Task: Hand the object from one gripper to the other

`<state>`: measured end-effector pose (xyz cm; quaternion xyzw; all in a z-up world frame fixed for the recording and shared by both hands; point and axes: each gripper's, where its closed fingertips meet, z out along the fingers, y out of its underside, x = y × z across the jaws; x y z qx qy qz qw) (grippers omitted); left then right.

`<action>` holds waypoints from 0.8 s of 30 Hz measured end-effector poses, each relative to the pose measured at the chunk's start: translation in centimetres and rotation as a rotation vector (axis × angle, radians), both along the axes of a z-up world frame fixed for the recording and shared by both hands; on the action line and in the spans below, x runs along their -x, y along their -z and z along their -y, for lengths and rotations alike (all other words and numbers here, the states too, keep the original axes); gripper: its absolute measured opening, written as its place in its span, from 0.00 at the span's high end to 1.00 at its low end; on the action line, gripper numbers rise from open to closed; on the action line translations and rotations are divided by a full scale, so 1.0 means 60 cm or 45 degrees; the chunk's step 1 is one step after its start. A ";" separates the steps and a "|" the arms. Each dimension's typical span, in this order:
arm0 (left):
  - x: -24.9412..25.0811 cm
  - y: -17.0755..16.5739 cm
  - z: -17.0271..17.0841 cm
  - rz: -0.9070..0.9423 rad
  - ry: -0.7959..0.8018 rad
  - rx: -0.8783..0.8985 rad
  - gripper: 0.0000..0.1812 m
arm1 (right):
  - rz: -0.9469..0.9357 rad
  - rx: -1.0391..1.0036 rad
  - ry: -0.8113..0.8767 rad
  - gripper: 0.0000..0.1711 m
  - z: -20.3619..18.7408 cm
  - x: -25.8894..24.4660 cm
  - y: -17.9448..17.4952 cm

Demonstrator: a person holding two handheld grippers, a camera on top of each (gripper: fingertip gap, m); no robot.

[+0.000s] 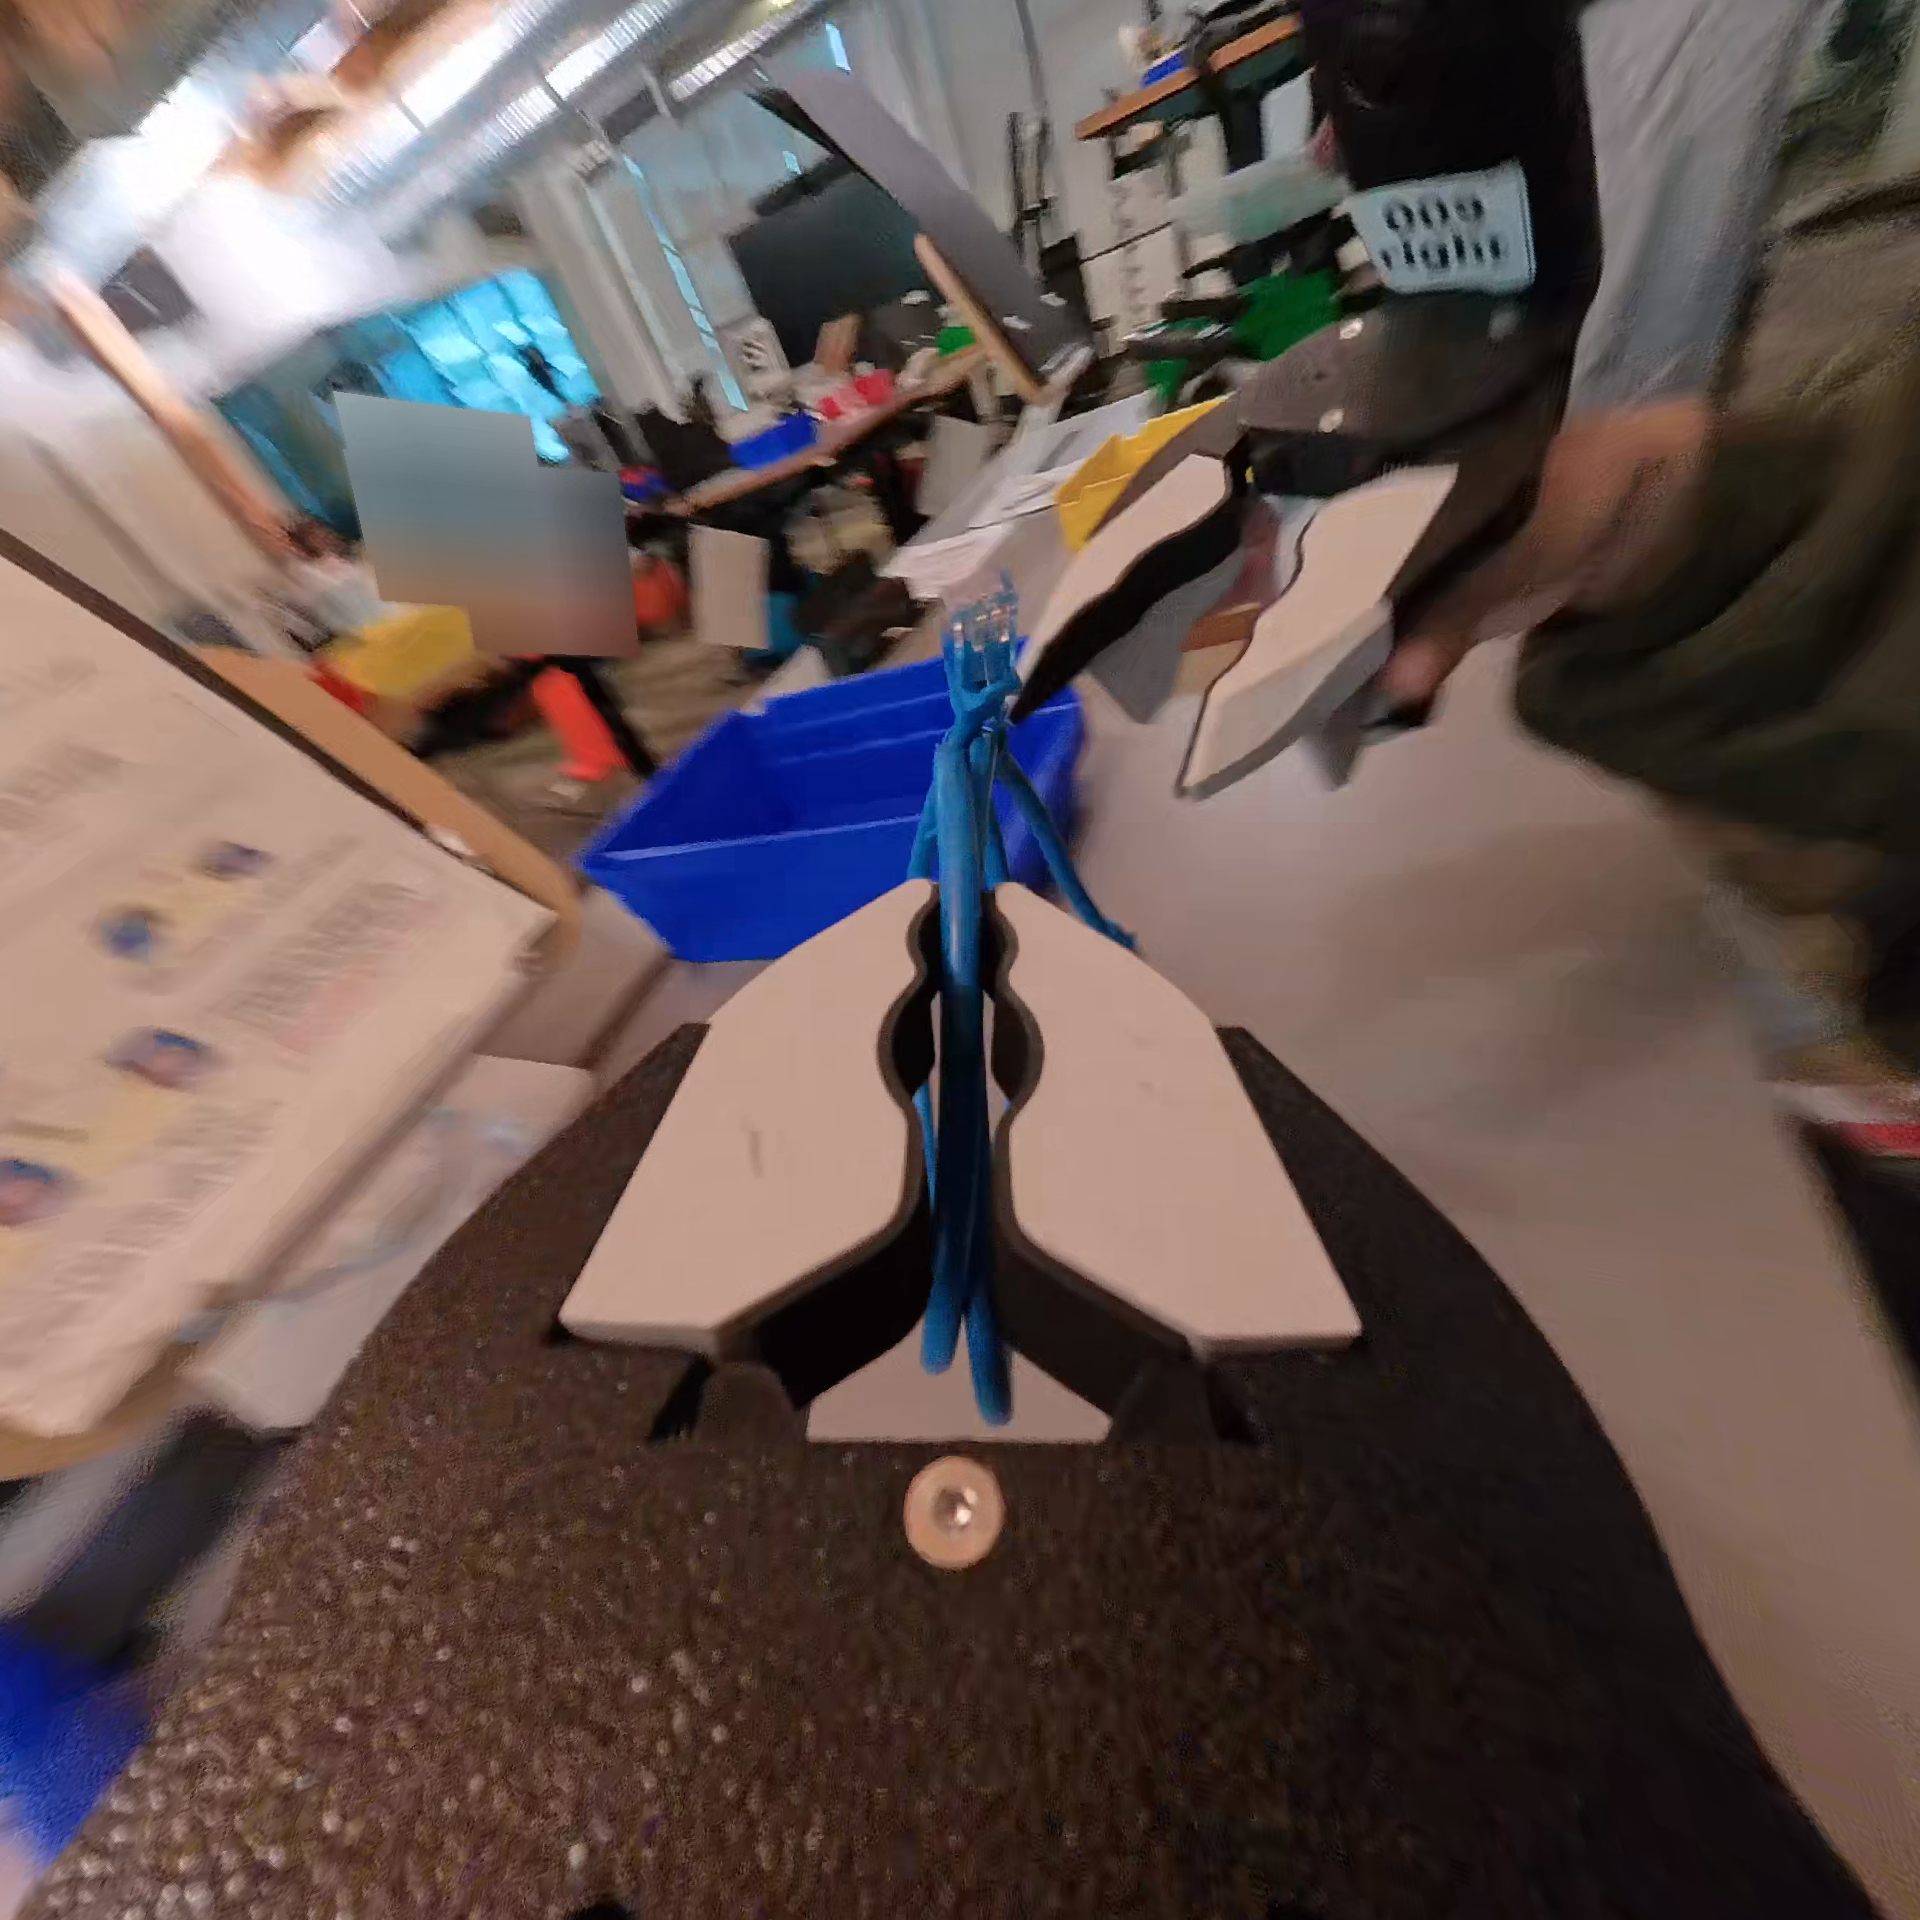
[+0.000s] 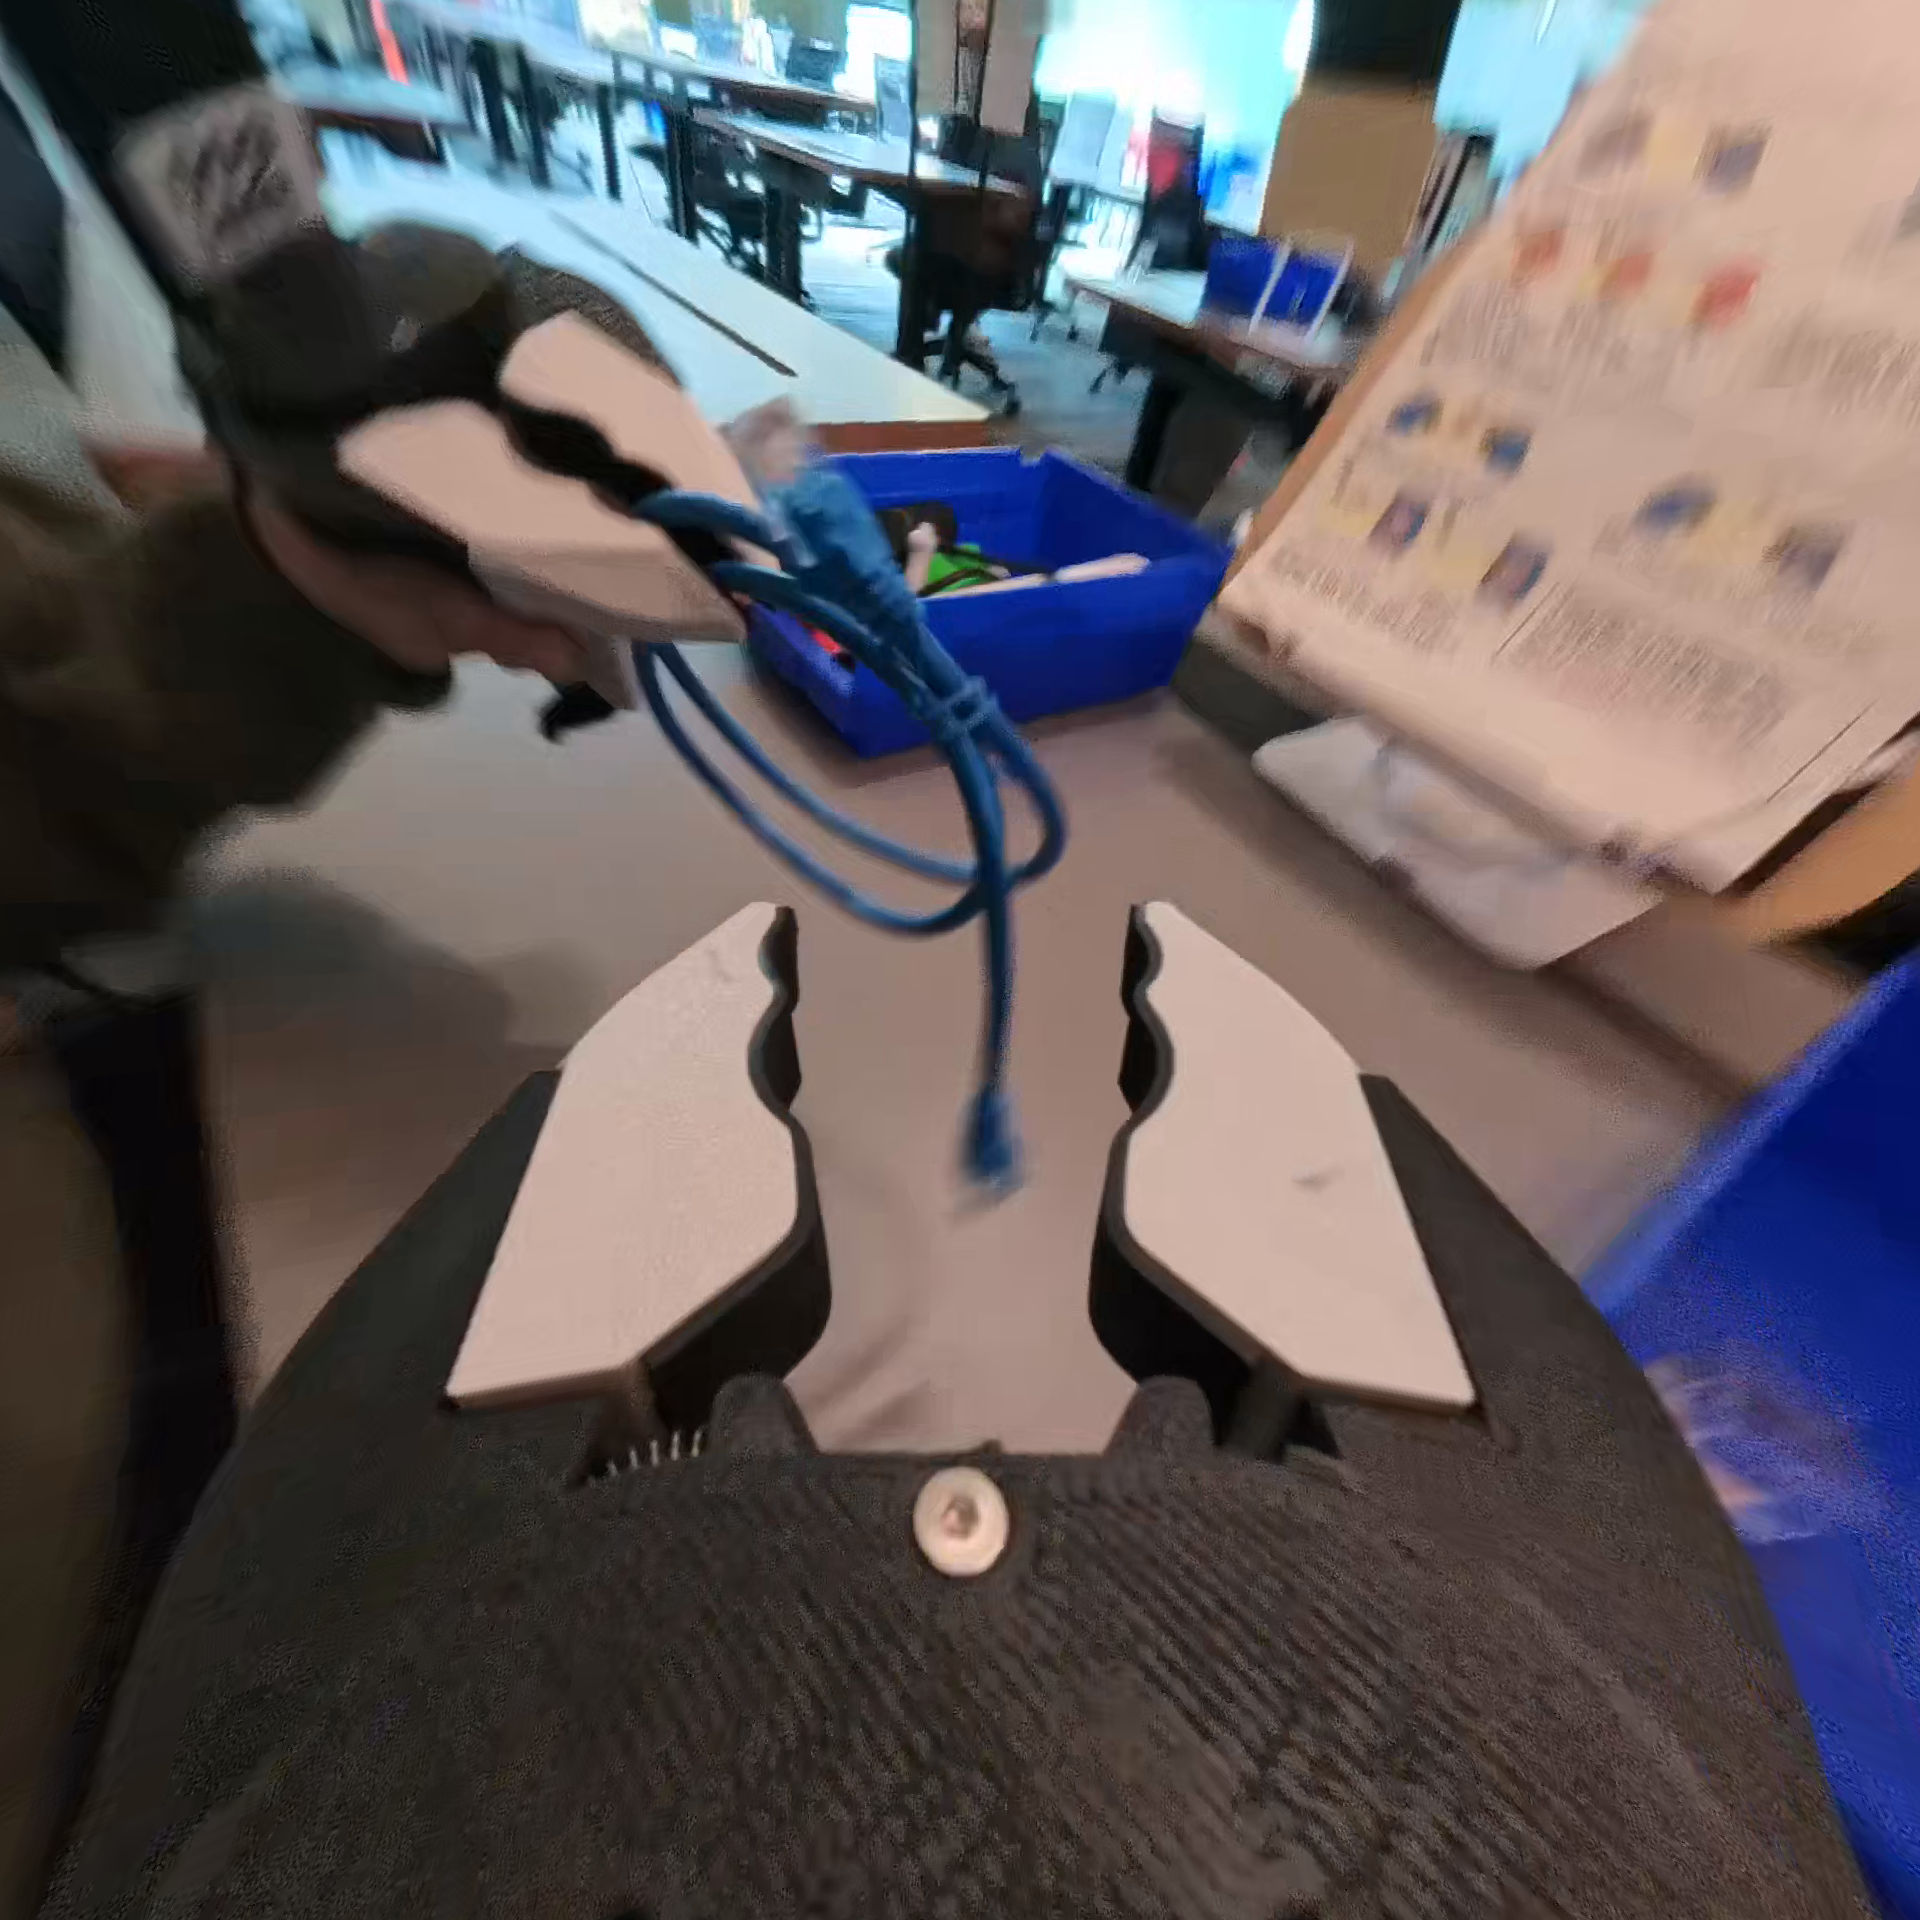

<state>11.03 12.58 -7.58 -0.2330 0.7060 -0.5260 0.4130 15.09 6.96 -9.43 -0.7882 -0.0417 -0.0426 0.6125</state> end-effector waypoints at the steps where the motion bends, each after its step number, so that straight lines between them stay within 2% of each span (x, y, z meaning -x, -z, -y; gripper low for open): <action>1: -0.003 -0.004 -0.006 0.106 -0.065 -0.107 0.97 | -0.226 -0.007 -0.022 0.63 -0.001 0.002 0.002; 3: -0.006 -0.005 -0.012 0.293 -0.188 -0.346 0.97 | -0.702 -0.179 -0.093 0.60 -0.006 -0.001 -0.016; 5: -0.004 -0.004 -0.005 0.448 -0.247 -0.554 0.97 | -1.070 -0.313 -0.208 0.62 -0.008 -0.009 -0.028; 8: 0.003 0.003 0.010 0.623 -0.293 -0.826 0.97 | -1.302 -0.357 -0.317 0.65 -0.012 -0.013 -0.020; 11: 0.007 0.022 0.023 0.757 -0.309 -1.136 0.97 | -1.349 -0.319 -0.343 0.65 -0.023 -0.008 -0.002; 14: 0.007 0.039 0.031 0.835 -0.310 -1.329 0.97 | -1.343 -0.254 -0.407 0.72 -0.034 0.014 0.008; 17: 0.006 0.049 0.029 0.864 -0.315 -1.411 0.97 | -1.284 -0.212 -0.372 0.85 -0.044 0.016 0.025; 21: 0.004 0.064 0.020 0.851 -0.316 -1.486 0.97 | -1.248 -0.232 -0.409 0.90 -0.048 0.017 0.028; 24: 0.002 0.075 0.013 0.771 -0.303 -1.389 0.96 | -1.114 -0.310 -0.452 0.92 -0.050 0.019 0.015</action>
